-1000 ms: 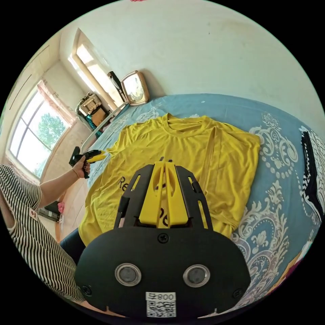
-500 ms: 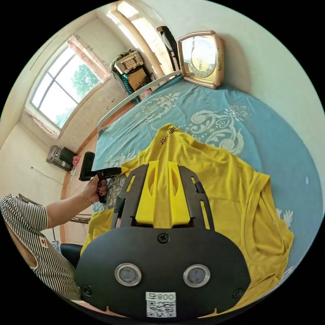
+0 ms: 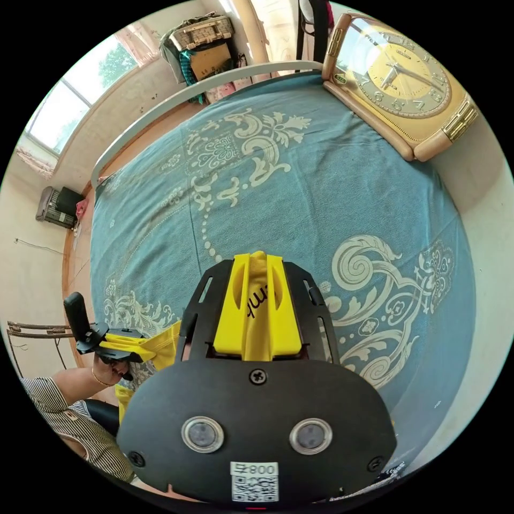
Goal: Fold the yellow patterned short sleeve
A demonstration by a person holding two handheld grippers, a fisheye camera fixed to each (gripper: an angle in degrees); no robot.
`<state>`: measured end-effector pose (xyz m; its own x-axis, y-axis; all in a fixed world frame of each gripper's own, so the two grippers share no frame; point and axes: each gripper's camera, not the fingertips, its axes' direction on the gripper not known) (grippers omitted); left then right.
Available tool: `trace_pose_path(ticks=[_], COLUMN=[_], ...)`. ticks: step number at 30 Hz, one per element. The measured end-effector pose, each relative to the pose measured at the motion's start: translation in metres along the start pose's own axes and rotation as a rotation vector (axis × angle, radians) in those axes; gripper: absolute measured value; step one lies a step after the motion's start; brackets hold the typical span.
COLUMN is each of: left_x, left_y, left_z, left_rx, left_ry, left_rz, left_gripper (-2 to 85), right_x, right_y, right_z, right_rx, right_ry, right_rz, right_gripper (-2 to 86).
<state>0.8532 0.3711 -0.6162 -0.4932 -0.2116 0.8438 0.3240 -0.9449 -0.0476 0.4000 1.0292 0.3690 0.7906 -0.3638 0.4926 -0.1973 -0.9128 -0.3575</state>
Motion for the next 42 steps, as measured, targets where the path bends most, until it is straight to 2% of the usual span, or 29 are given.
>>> trace_pose_path(ticks=[7, 13, 19, 25, 30, 33, 39, 42], left_x=[-0.008, 0.001, 0.029, 0.147, 0.249, 0.287, 0.344, 0.359], left_y=[0.01, 0.012, 0.011, 0.023, 0.056, 0.072, 0.083, 0.08], left_z=[0.0, 0.001, -0.001, 0.001, 0.043, 0.079, 0.12, 0.128], left_rx=[0.002, 0.005, 0.029, -0.044, -0.214, -0.326, -0.419, -0.448], left_ry=[-0.001, -0.008, -0.031, -0.049, -0.23, -0.342, -0.482, -0.508], left_rz=[0.003, 0.011, 0.033, 0.326, 0.593, 0.703, 0.836, 0.839], left_gripper=[1.2, 1.2, 1.2, 1.2, 1.5, 1.5, 1.6, 1.6], right_x=[-0.006, 0.006, 0.044, 0.103, 0.186, 0.224, 0.277, 0.292], right_y=[-0.044, -0.04, 0.005, 0.078, 0.158, 0.192, 0.244, 0.263], right_z=[0.027, 0.01, -0.03, -0.065, -0.075, -0.053, -0.005, 0.007], right_rx=[-0.062, 0.019, 0.113, 0.2, 0.297, 0.249, 0.178, 0.181], right_ry=[0.091, -0.018, -0.098, -0.214, -0.429, -0.433, -0.499, -0.522], right_rz=[-0.037, -0.07, -0.017, 0.023, 0.116, 0.185, 0.278, 0.297], right_gripper=[2.7, 1.3, 1.0, 0.9, 0.9, 0.9, 1.0, 1.1])
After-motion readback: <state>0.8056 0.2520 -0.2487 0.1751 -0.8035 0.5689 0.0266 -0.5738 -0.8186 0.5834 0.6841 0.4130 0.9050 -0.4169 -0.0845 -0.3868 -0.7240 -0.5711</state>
